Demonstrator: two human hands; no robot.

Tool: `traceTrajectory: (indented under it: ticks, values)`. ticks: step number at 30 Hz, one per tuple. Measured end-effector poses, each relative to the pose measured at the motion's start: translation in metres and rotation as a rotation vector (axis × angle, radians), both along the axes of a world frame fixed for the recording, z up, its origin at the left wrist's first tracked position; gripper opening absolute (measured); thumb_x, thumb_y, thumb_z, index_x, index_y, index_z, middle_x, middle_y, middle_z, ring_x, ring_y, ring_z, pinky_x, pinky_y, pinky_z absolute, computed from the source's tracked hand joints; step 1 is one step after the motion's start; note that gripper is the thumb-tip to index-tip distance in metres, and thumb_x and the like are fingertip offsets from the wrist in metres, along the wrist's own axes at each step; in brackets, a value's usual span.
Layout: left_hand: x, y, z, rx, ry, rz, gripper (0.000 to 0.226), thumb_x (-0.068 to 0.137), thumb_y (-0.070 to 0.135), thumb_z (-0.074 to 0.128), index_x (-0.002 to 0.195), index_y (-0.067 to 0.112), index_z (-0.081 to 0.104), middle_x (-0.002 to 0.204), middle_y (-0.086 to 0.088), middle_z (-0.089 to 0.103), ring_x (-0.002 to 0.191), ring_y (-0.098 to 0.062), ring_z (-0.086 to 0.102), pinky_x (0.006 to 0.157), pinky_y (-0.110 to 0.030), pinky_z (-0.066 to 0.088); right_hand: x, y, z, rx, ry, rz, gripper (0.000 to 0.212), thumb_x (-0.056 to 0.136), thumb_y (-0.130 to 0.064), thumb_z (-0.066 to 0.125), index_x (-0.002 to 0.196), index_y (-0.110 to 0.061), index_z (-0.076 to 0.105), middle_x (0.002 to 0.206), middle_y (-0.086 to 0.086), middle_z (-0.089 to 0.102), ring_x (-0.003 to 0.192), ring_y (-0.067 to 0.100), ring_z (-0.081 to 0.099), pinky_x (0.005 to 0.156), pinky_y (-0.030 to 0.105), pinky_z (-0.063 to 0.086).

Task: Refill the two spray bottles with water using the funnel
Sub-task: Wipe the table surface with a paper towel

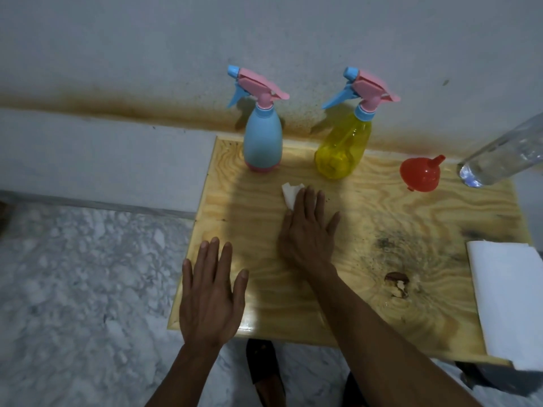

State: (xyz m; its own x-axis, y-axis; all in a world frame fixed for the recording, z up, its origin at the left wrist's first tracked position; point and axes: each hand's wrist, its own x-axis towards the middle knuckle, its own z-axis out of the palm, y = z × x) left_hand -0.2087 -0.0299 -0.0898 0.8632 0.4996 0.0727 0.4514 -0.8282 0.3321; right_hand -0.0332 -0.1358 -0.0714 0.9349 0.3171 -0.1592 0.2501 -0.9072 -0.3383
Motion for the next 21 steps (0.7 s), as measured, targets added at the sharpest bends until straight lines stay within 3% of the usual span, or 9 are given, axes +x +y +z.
traceTrajectory:
  ticks: [8, 14, 17, 21]
  values:
    - [0.000, 0.001, 0.001, -0.009, -0.004, 0.000, 0.058, 0.102, 0.049, 0.035, 0.148, 0.015, 0.047, 0.161, -0.006, 0.033, 0.154, -0.020, 0.017, 0.126, -0.047, 0.009, -0.013, 0.024, -0.001, 0.011, -0.008, 0.171, 0.056, 0.106, -0.032, 0.022, 0.158, -0.022, 0.002, 0.166, -0.003, 0.003, 0.153, 0.020, -0.009, 0.118, 0.058, -0.005]
    - [0.001, 0.000, 0.001, -0.006, -0.006, 0.001, 0.056, 0.102, 0.046, 0.040, 0.149, 0.015, 0.046, 0.162, -0.006, 0.033, 0.154, -0.021, 0.018, 0.125, -0.048, 0.011, -0.027, 0.027, -0.001, 0.085, -0.032, 0.306, 0.055, 0.103, -0.030, 0.017, 0.156, -0.020, 0.020, 0.164, -0.002, 0.021, 0.153, 0.019, 0.000, 0.118, 0.055, -0.004]
    - [0.001, 0.000, 0.000, 0.020, 0.010, 0.001, 0.057, 0.102, 0.046, 0.039, 0.149, 0.014, 0.045, 0.161, -0.007, 0.033, 0.154, -0.021, 0.019, 0.124, -0.051, 0.015, -0.035, 0.027, -0.003, 0.083, -0.013, 0.429, 0.053, 0.104, -0.026, 0.030, 0.156, -0.019, 0.024, 0.164, -0.001, 0.021, 0.153, 0.020, 0.003, 0.118, 0.058, 0.001]
    - [0.002, -0.001, 0.001, 0.028, 0.009, 0.012, 0.060, 0.102, 0.048, 0.036, 0.148, 0.012, 0.047, 0.160, -0.008, 0.036, 0.153, -0.021, 0.020, 0.124, -0.051, 0.016, -0.047, 0.011, -0.004, 0.000, -0.109, 0.517, 0.056, 0.097, -0.033, 0.027, 0.150, -0.017, 0.039, 0.157, 0.001, 0.038, 0.148, 0.025, 0.028, 0.112, 0.065, 0.022]
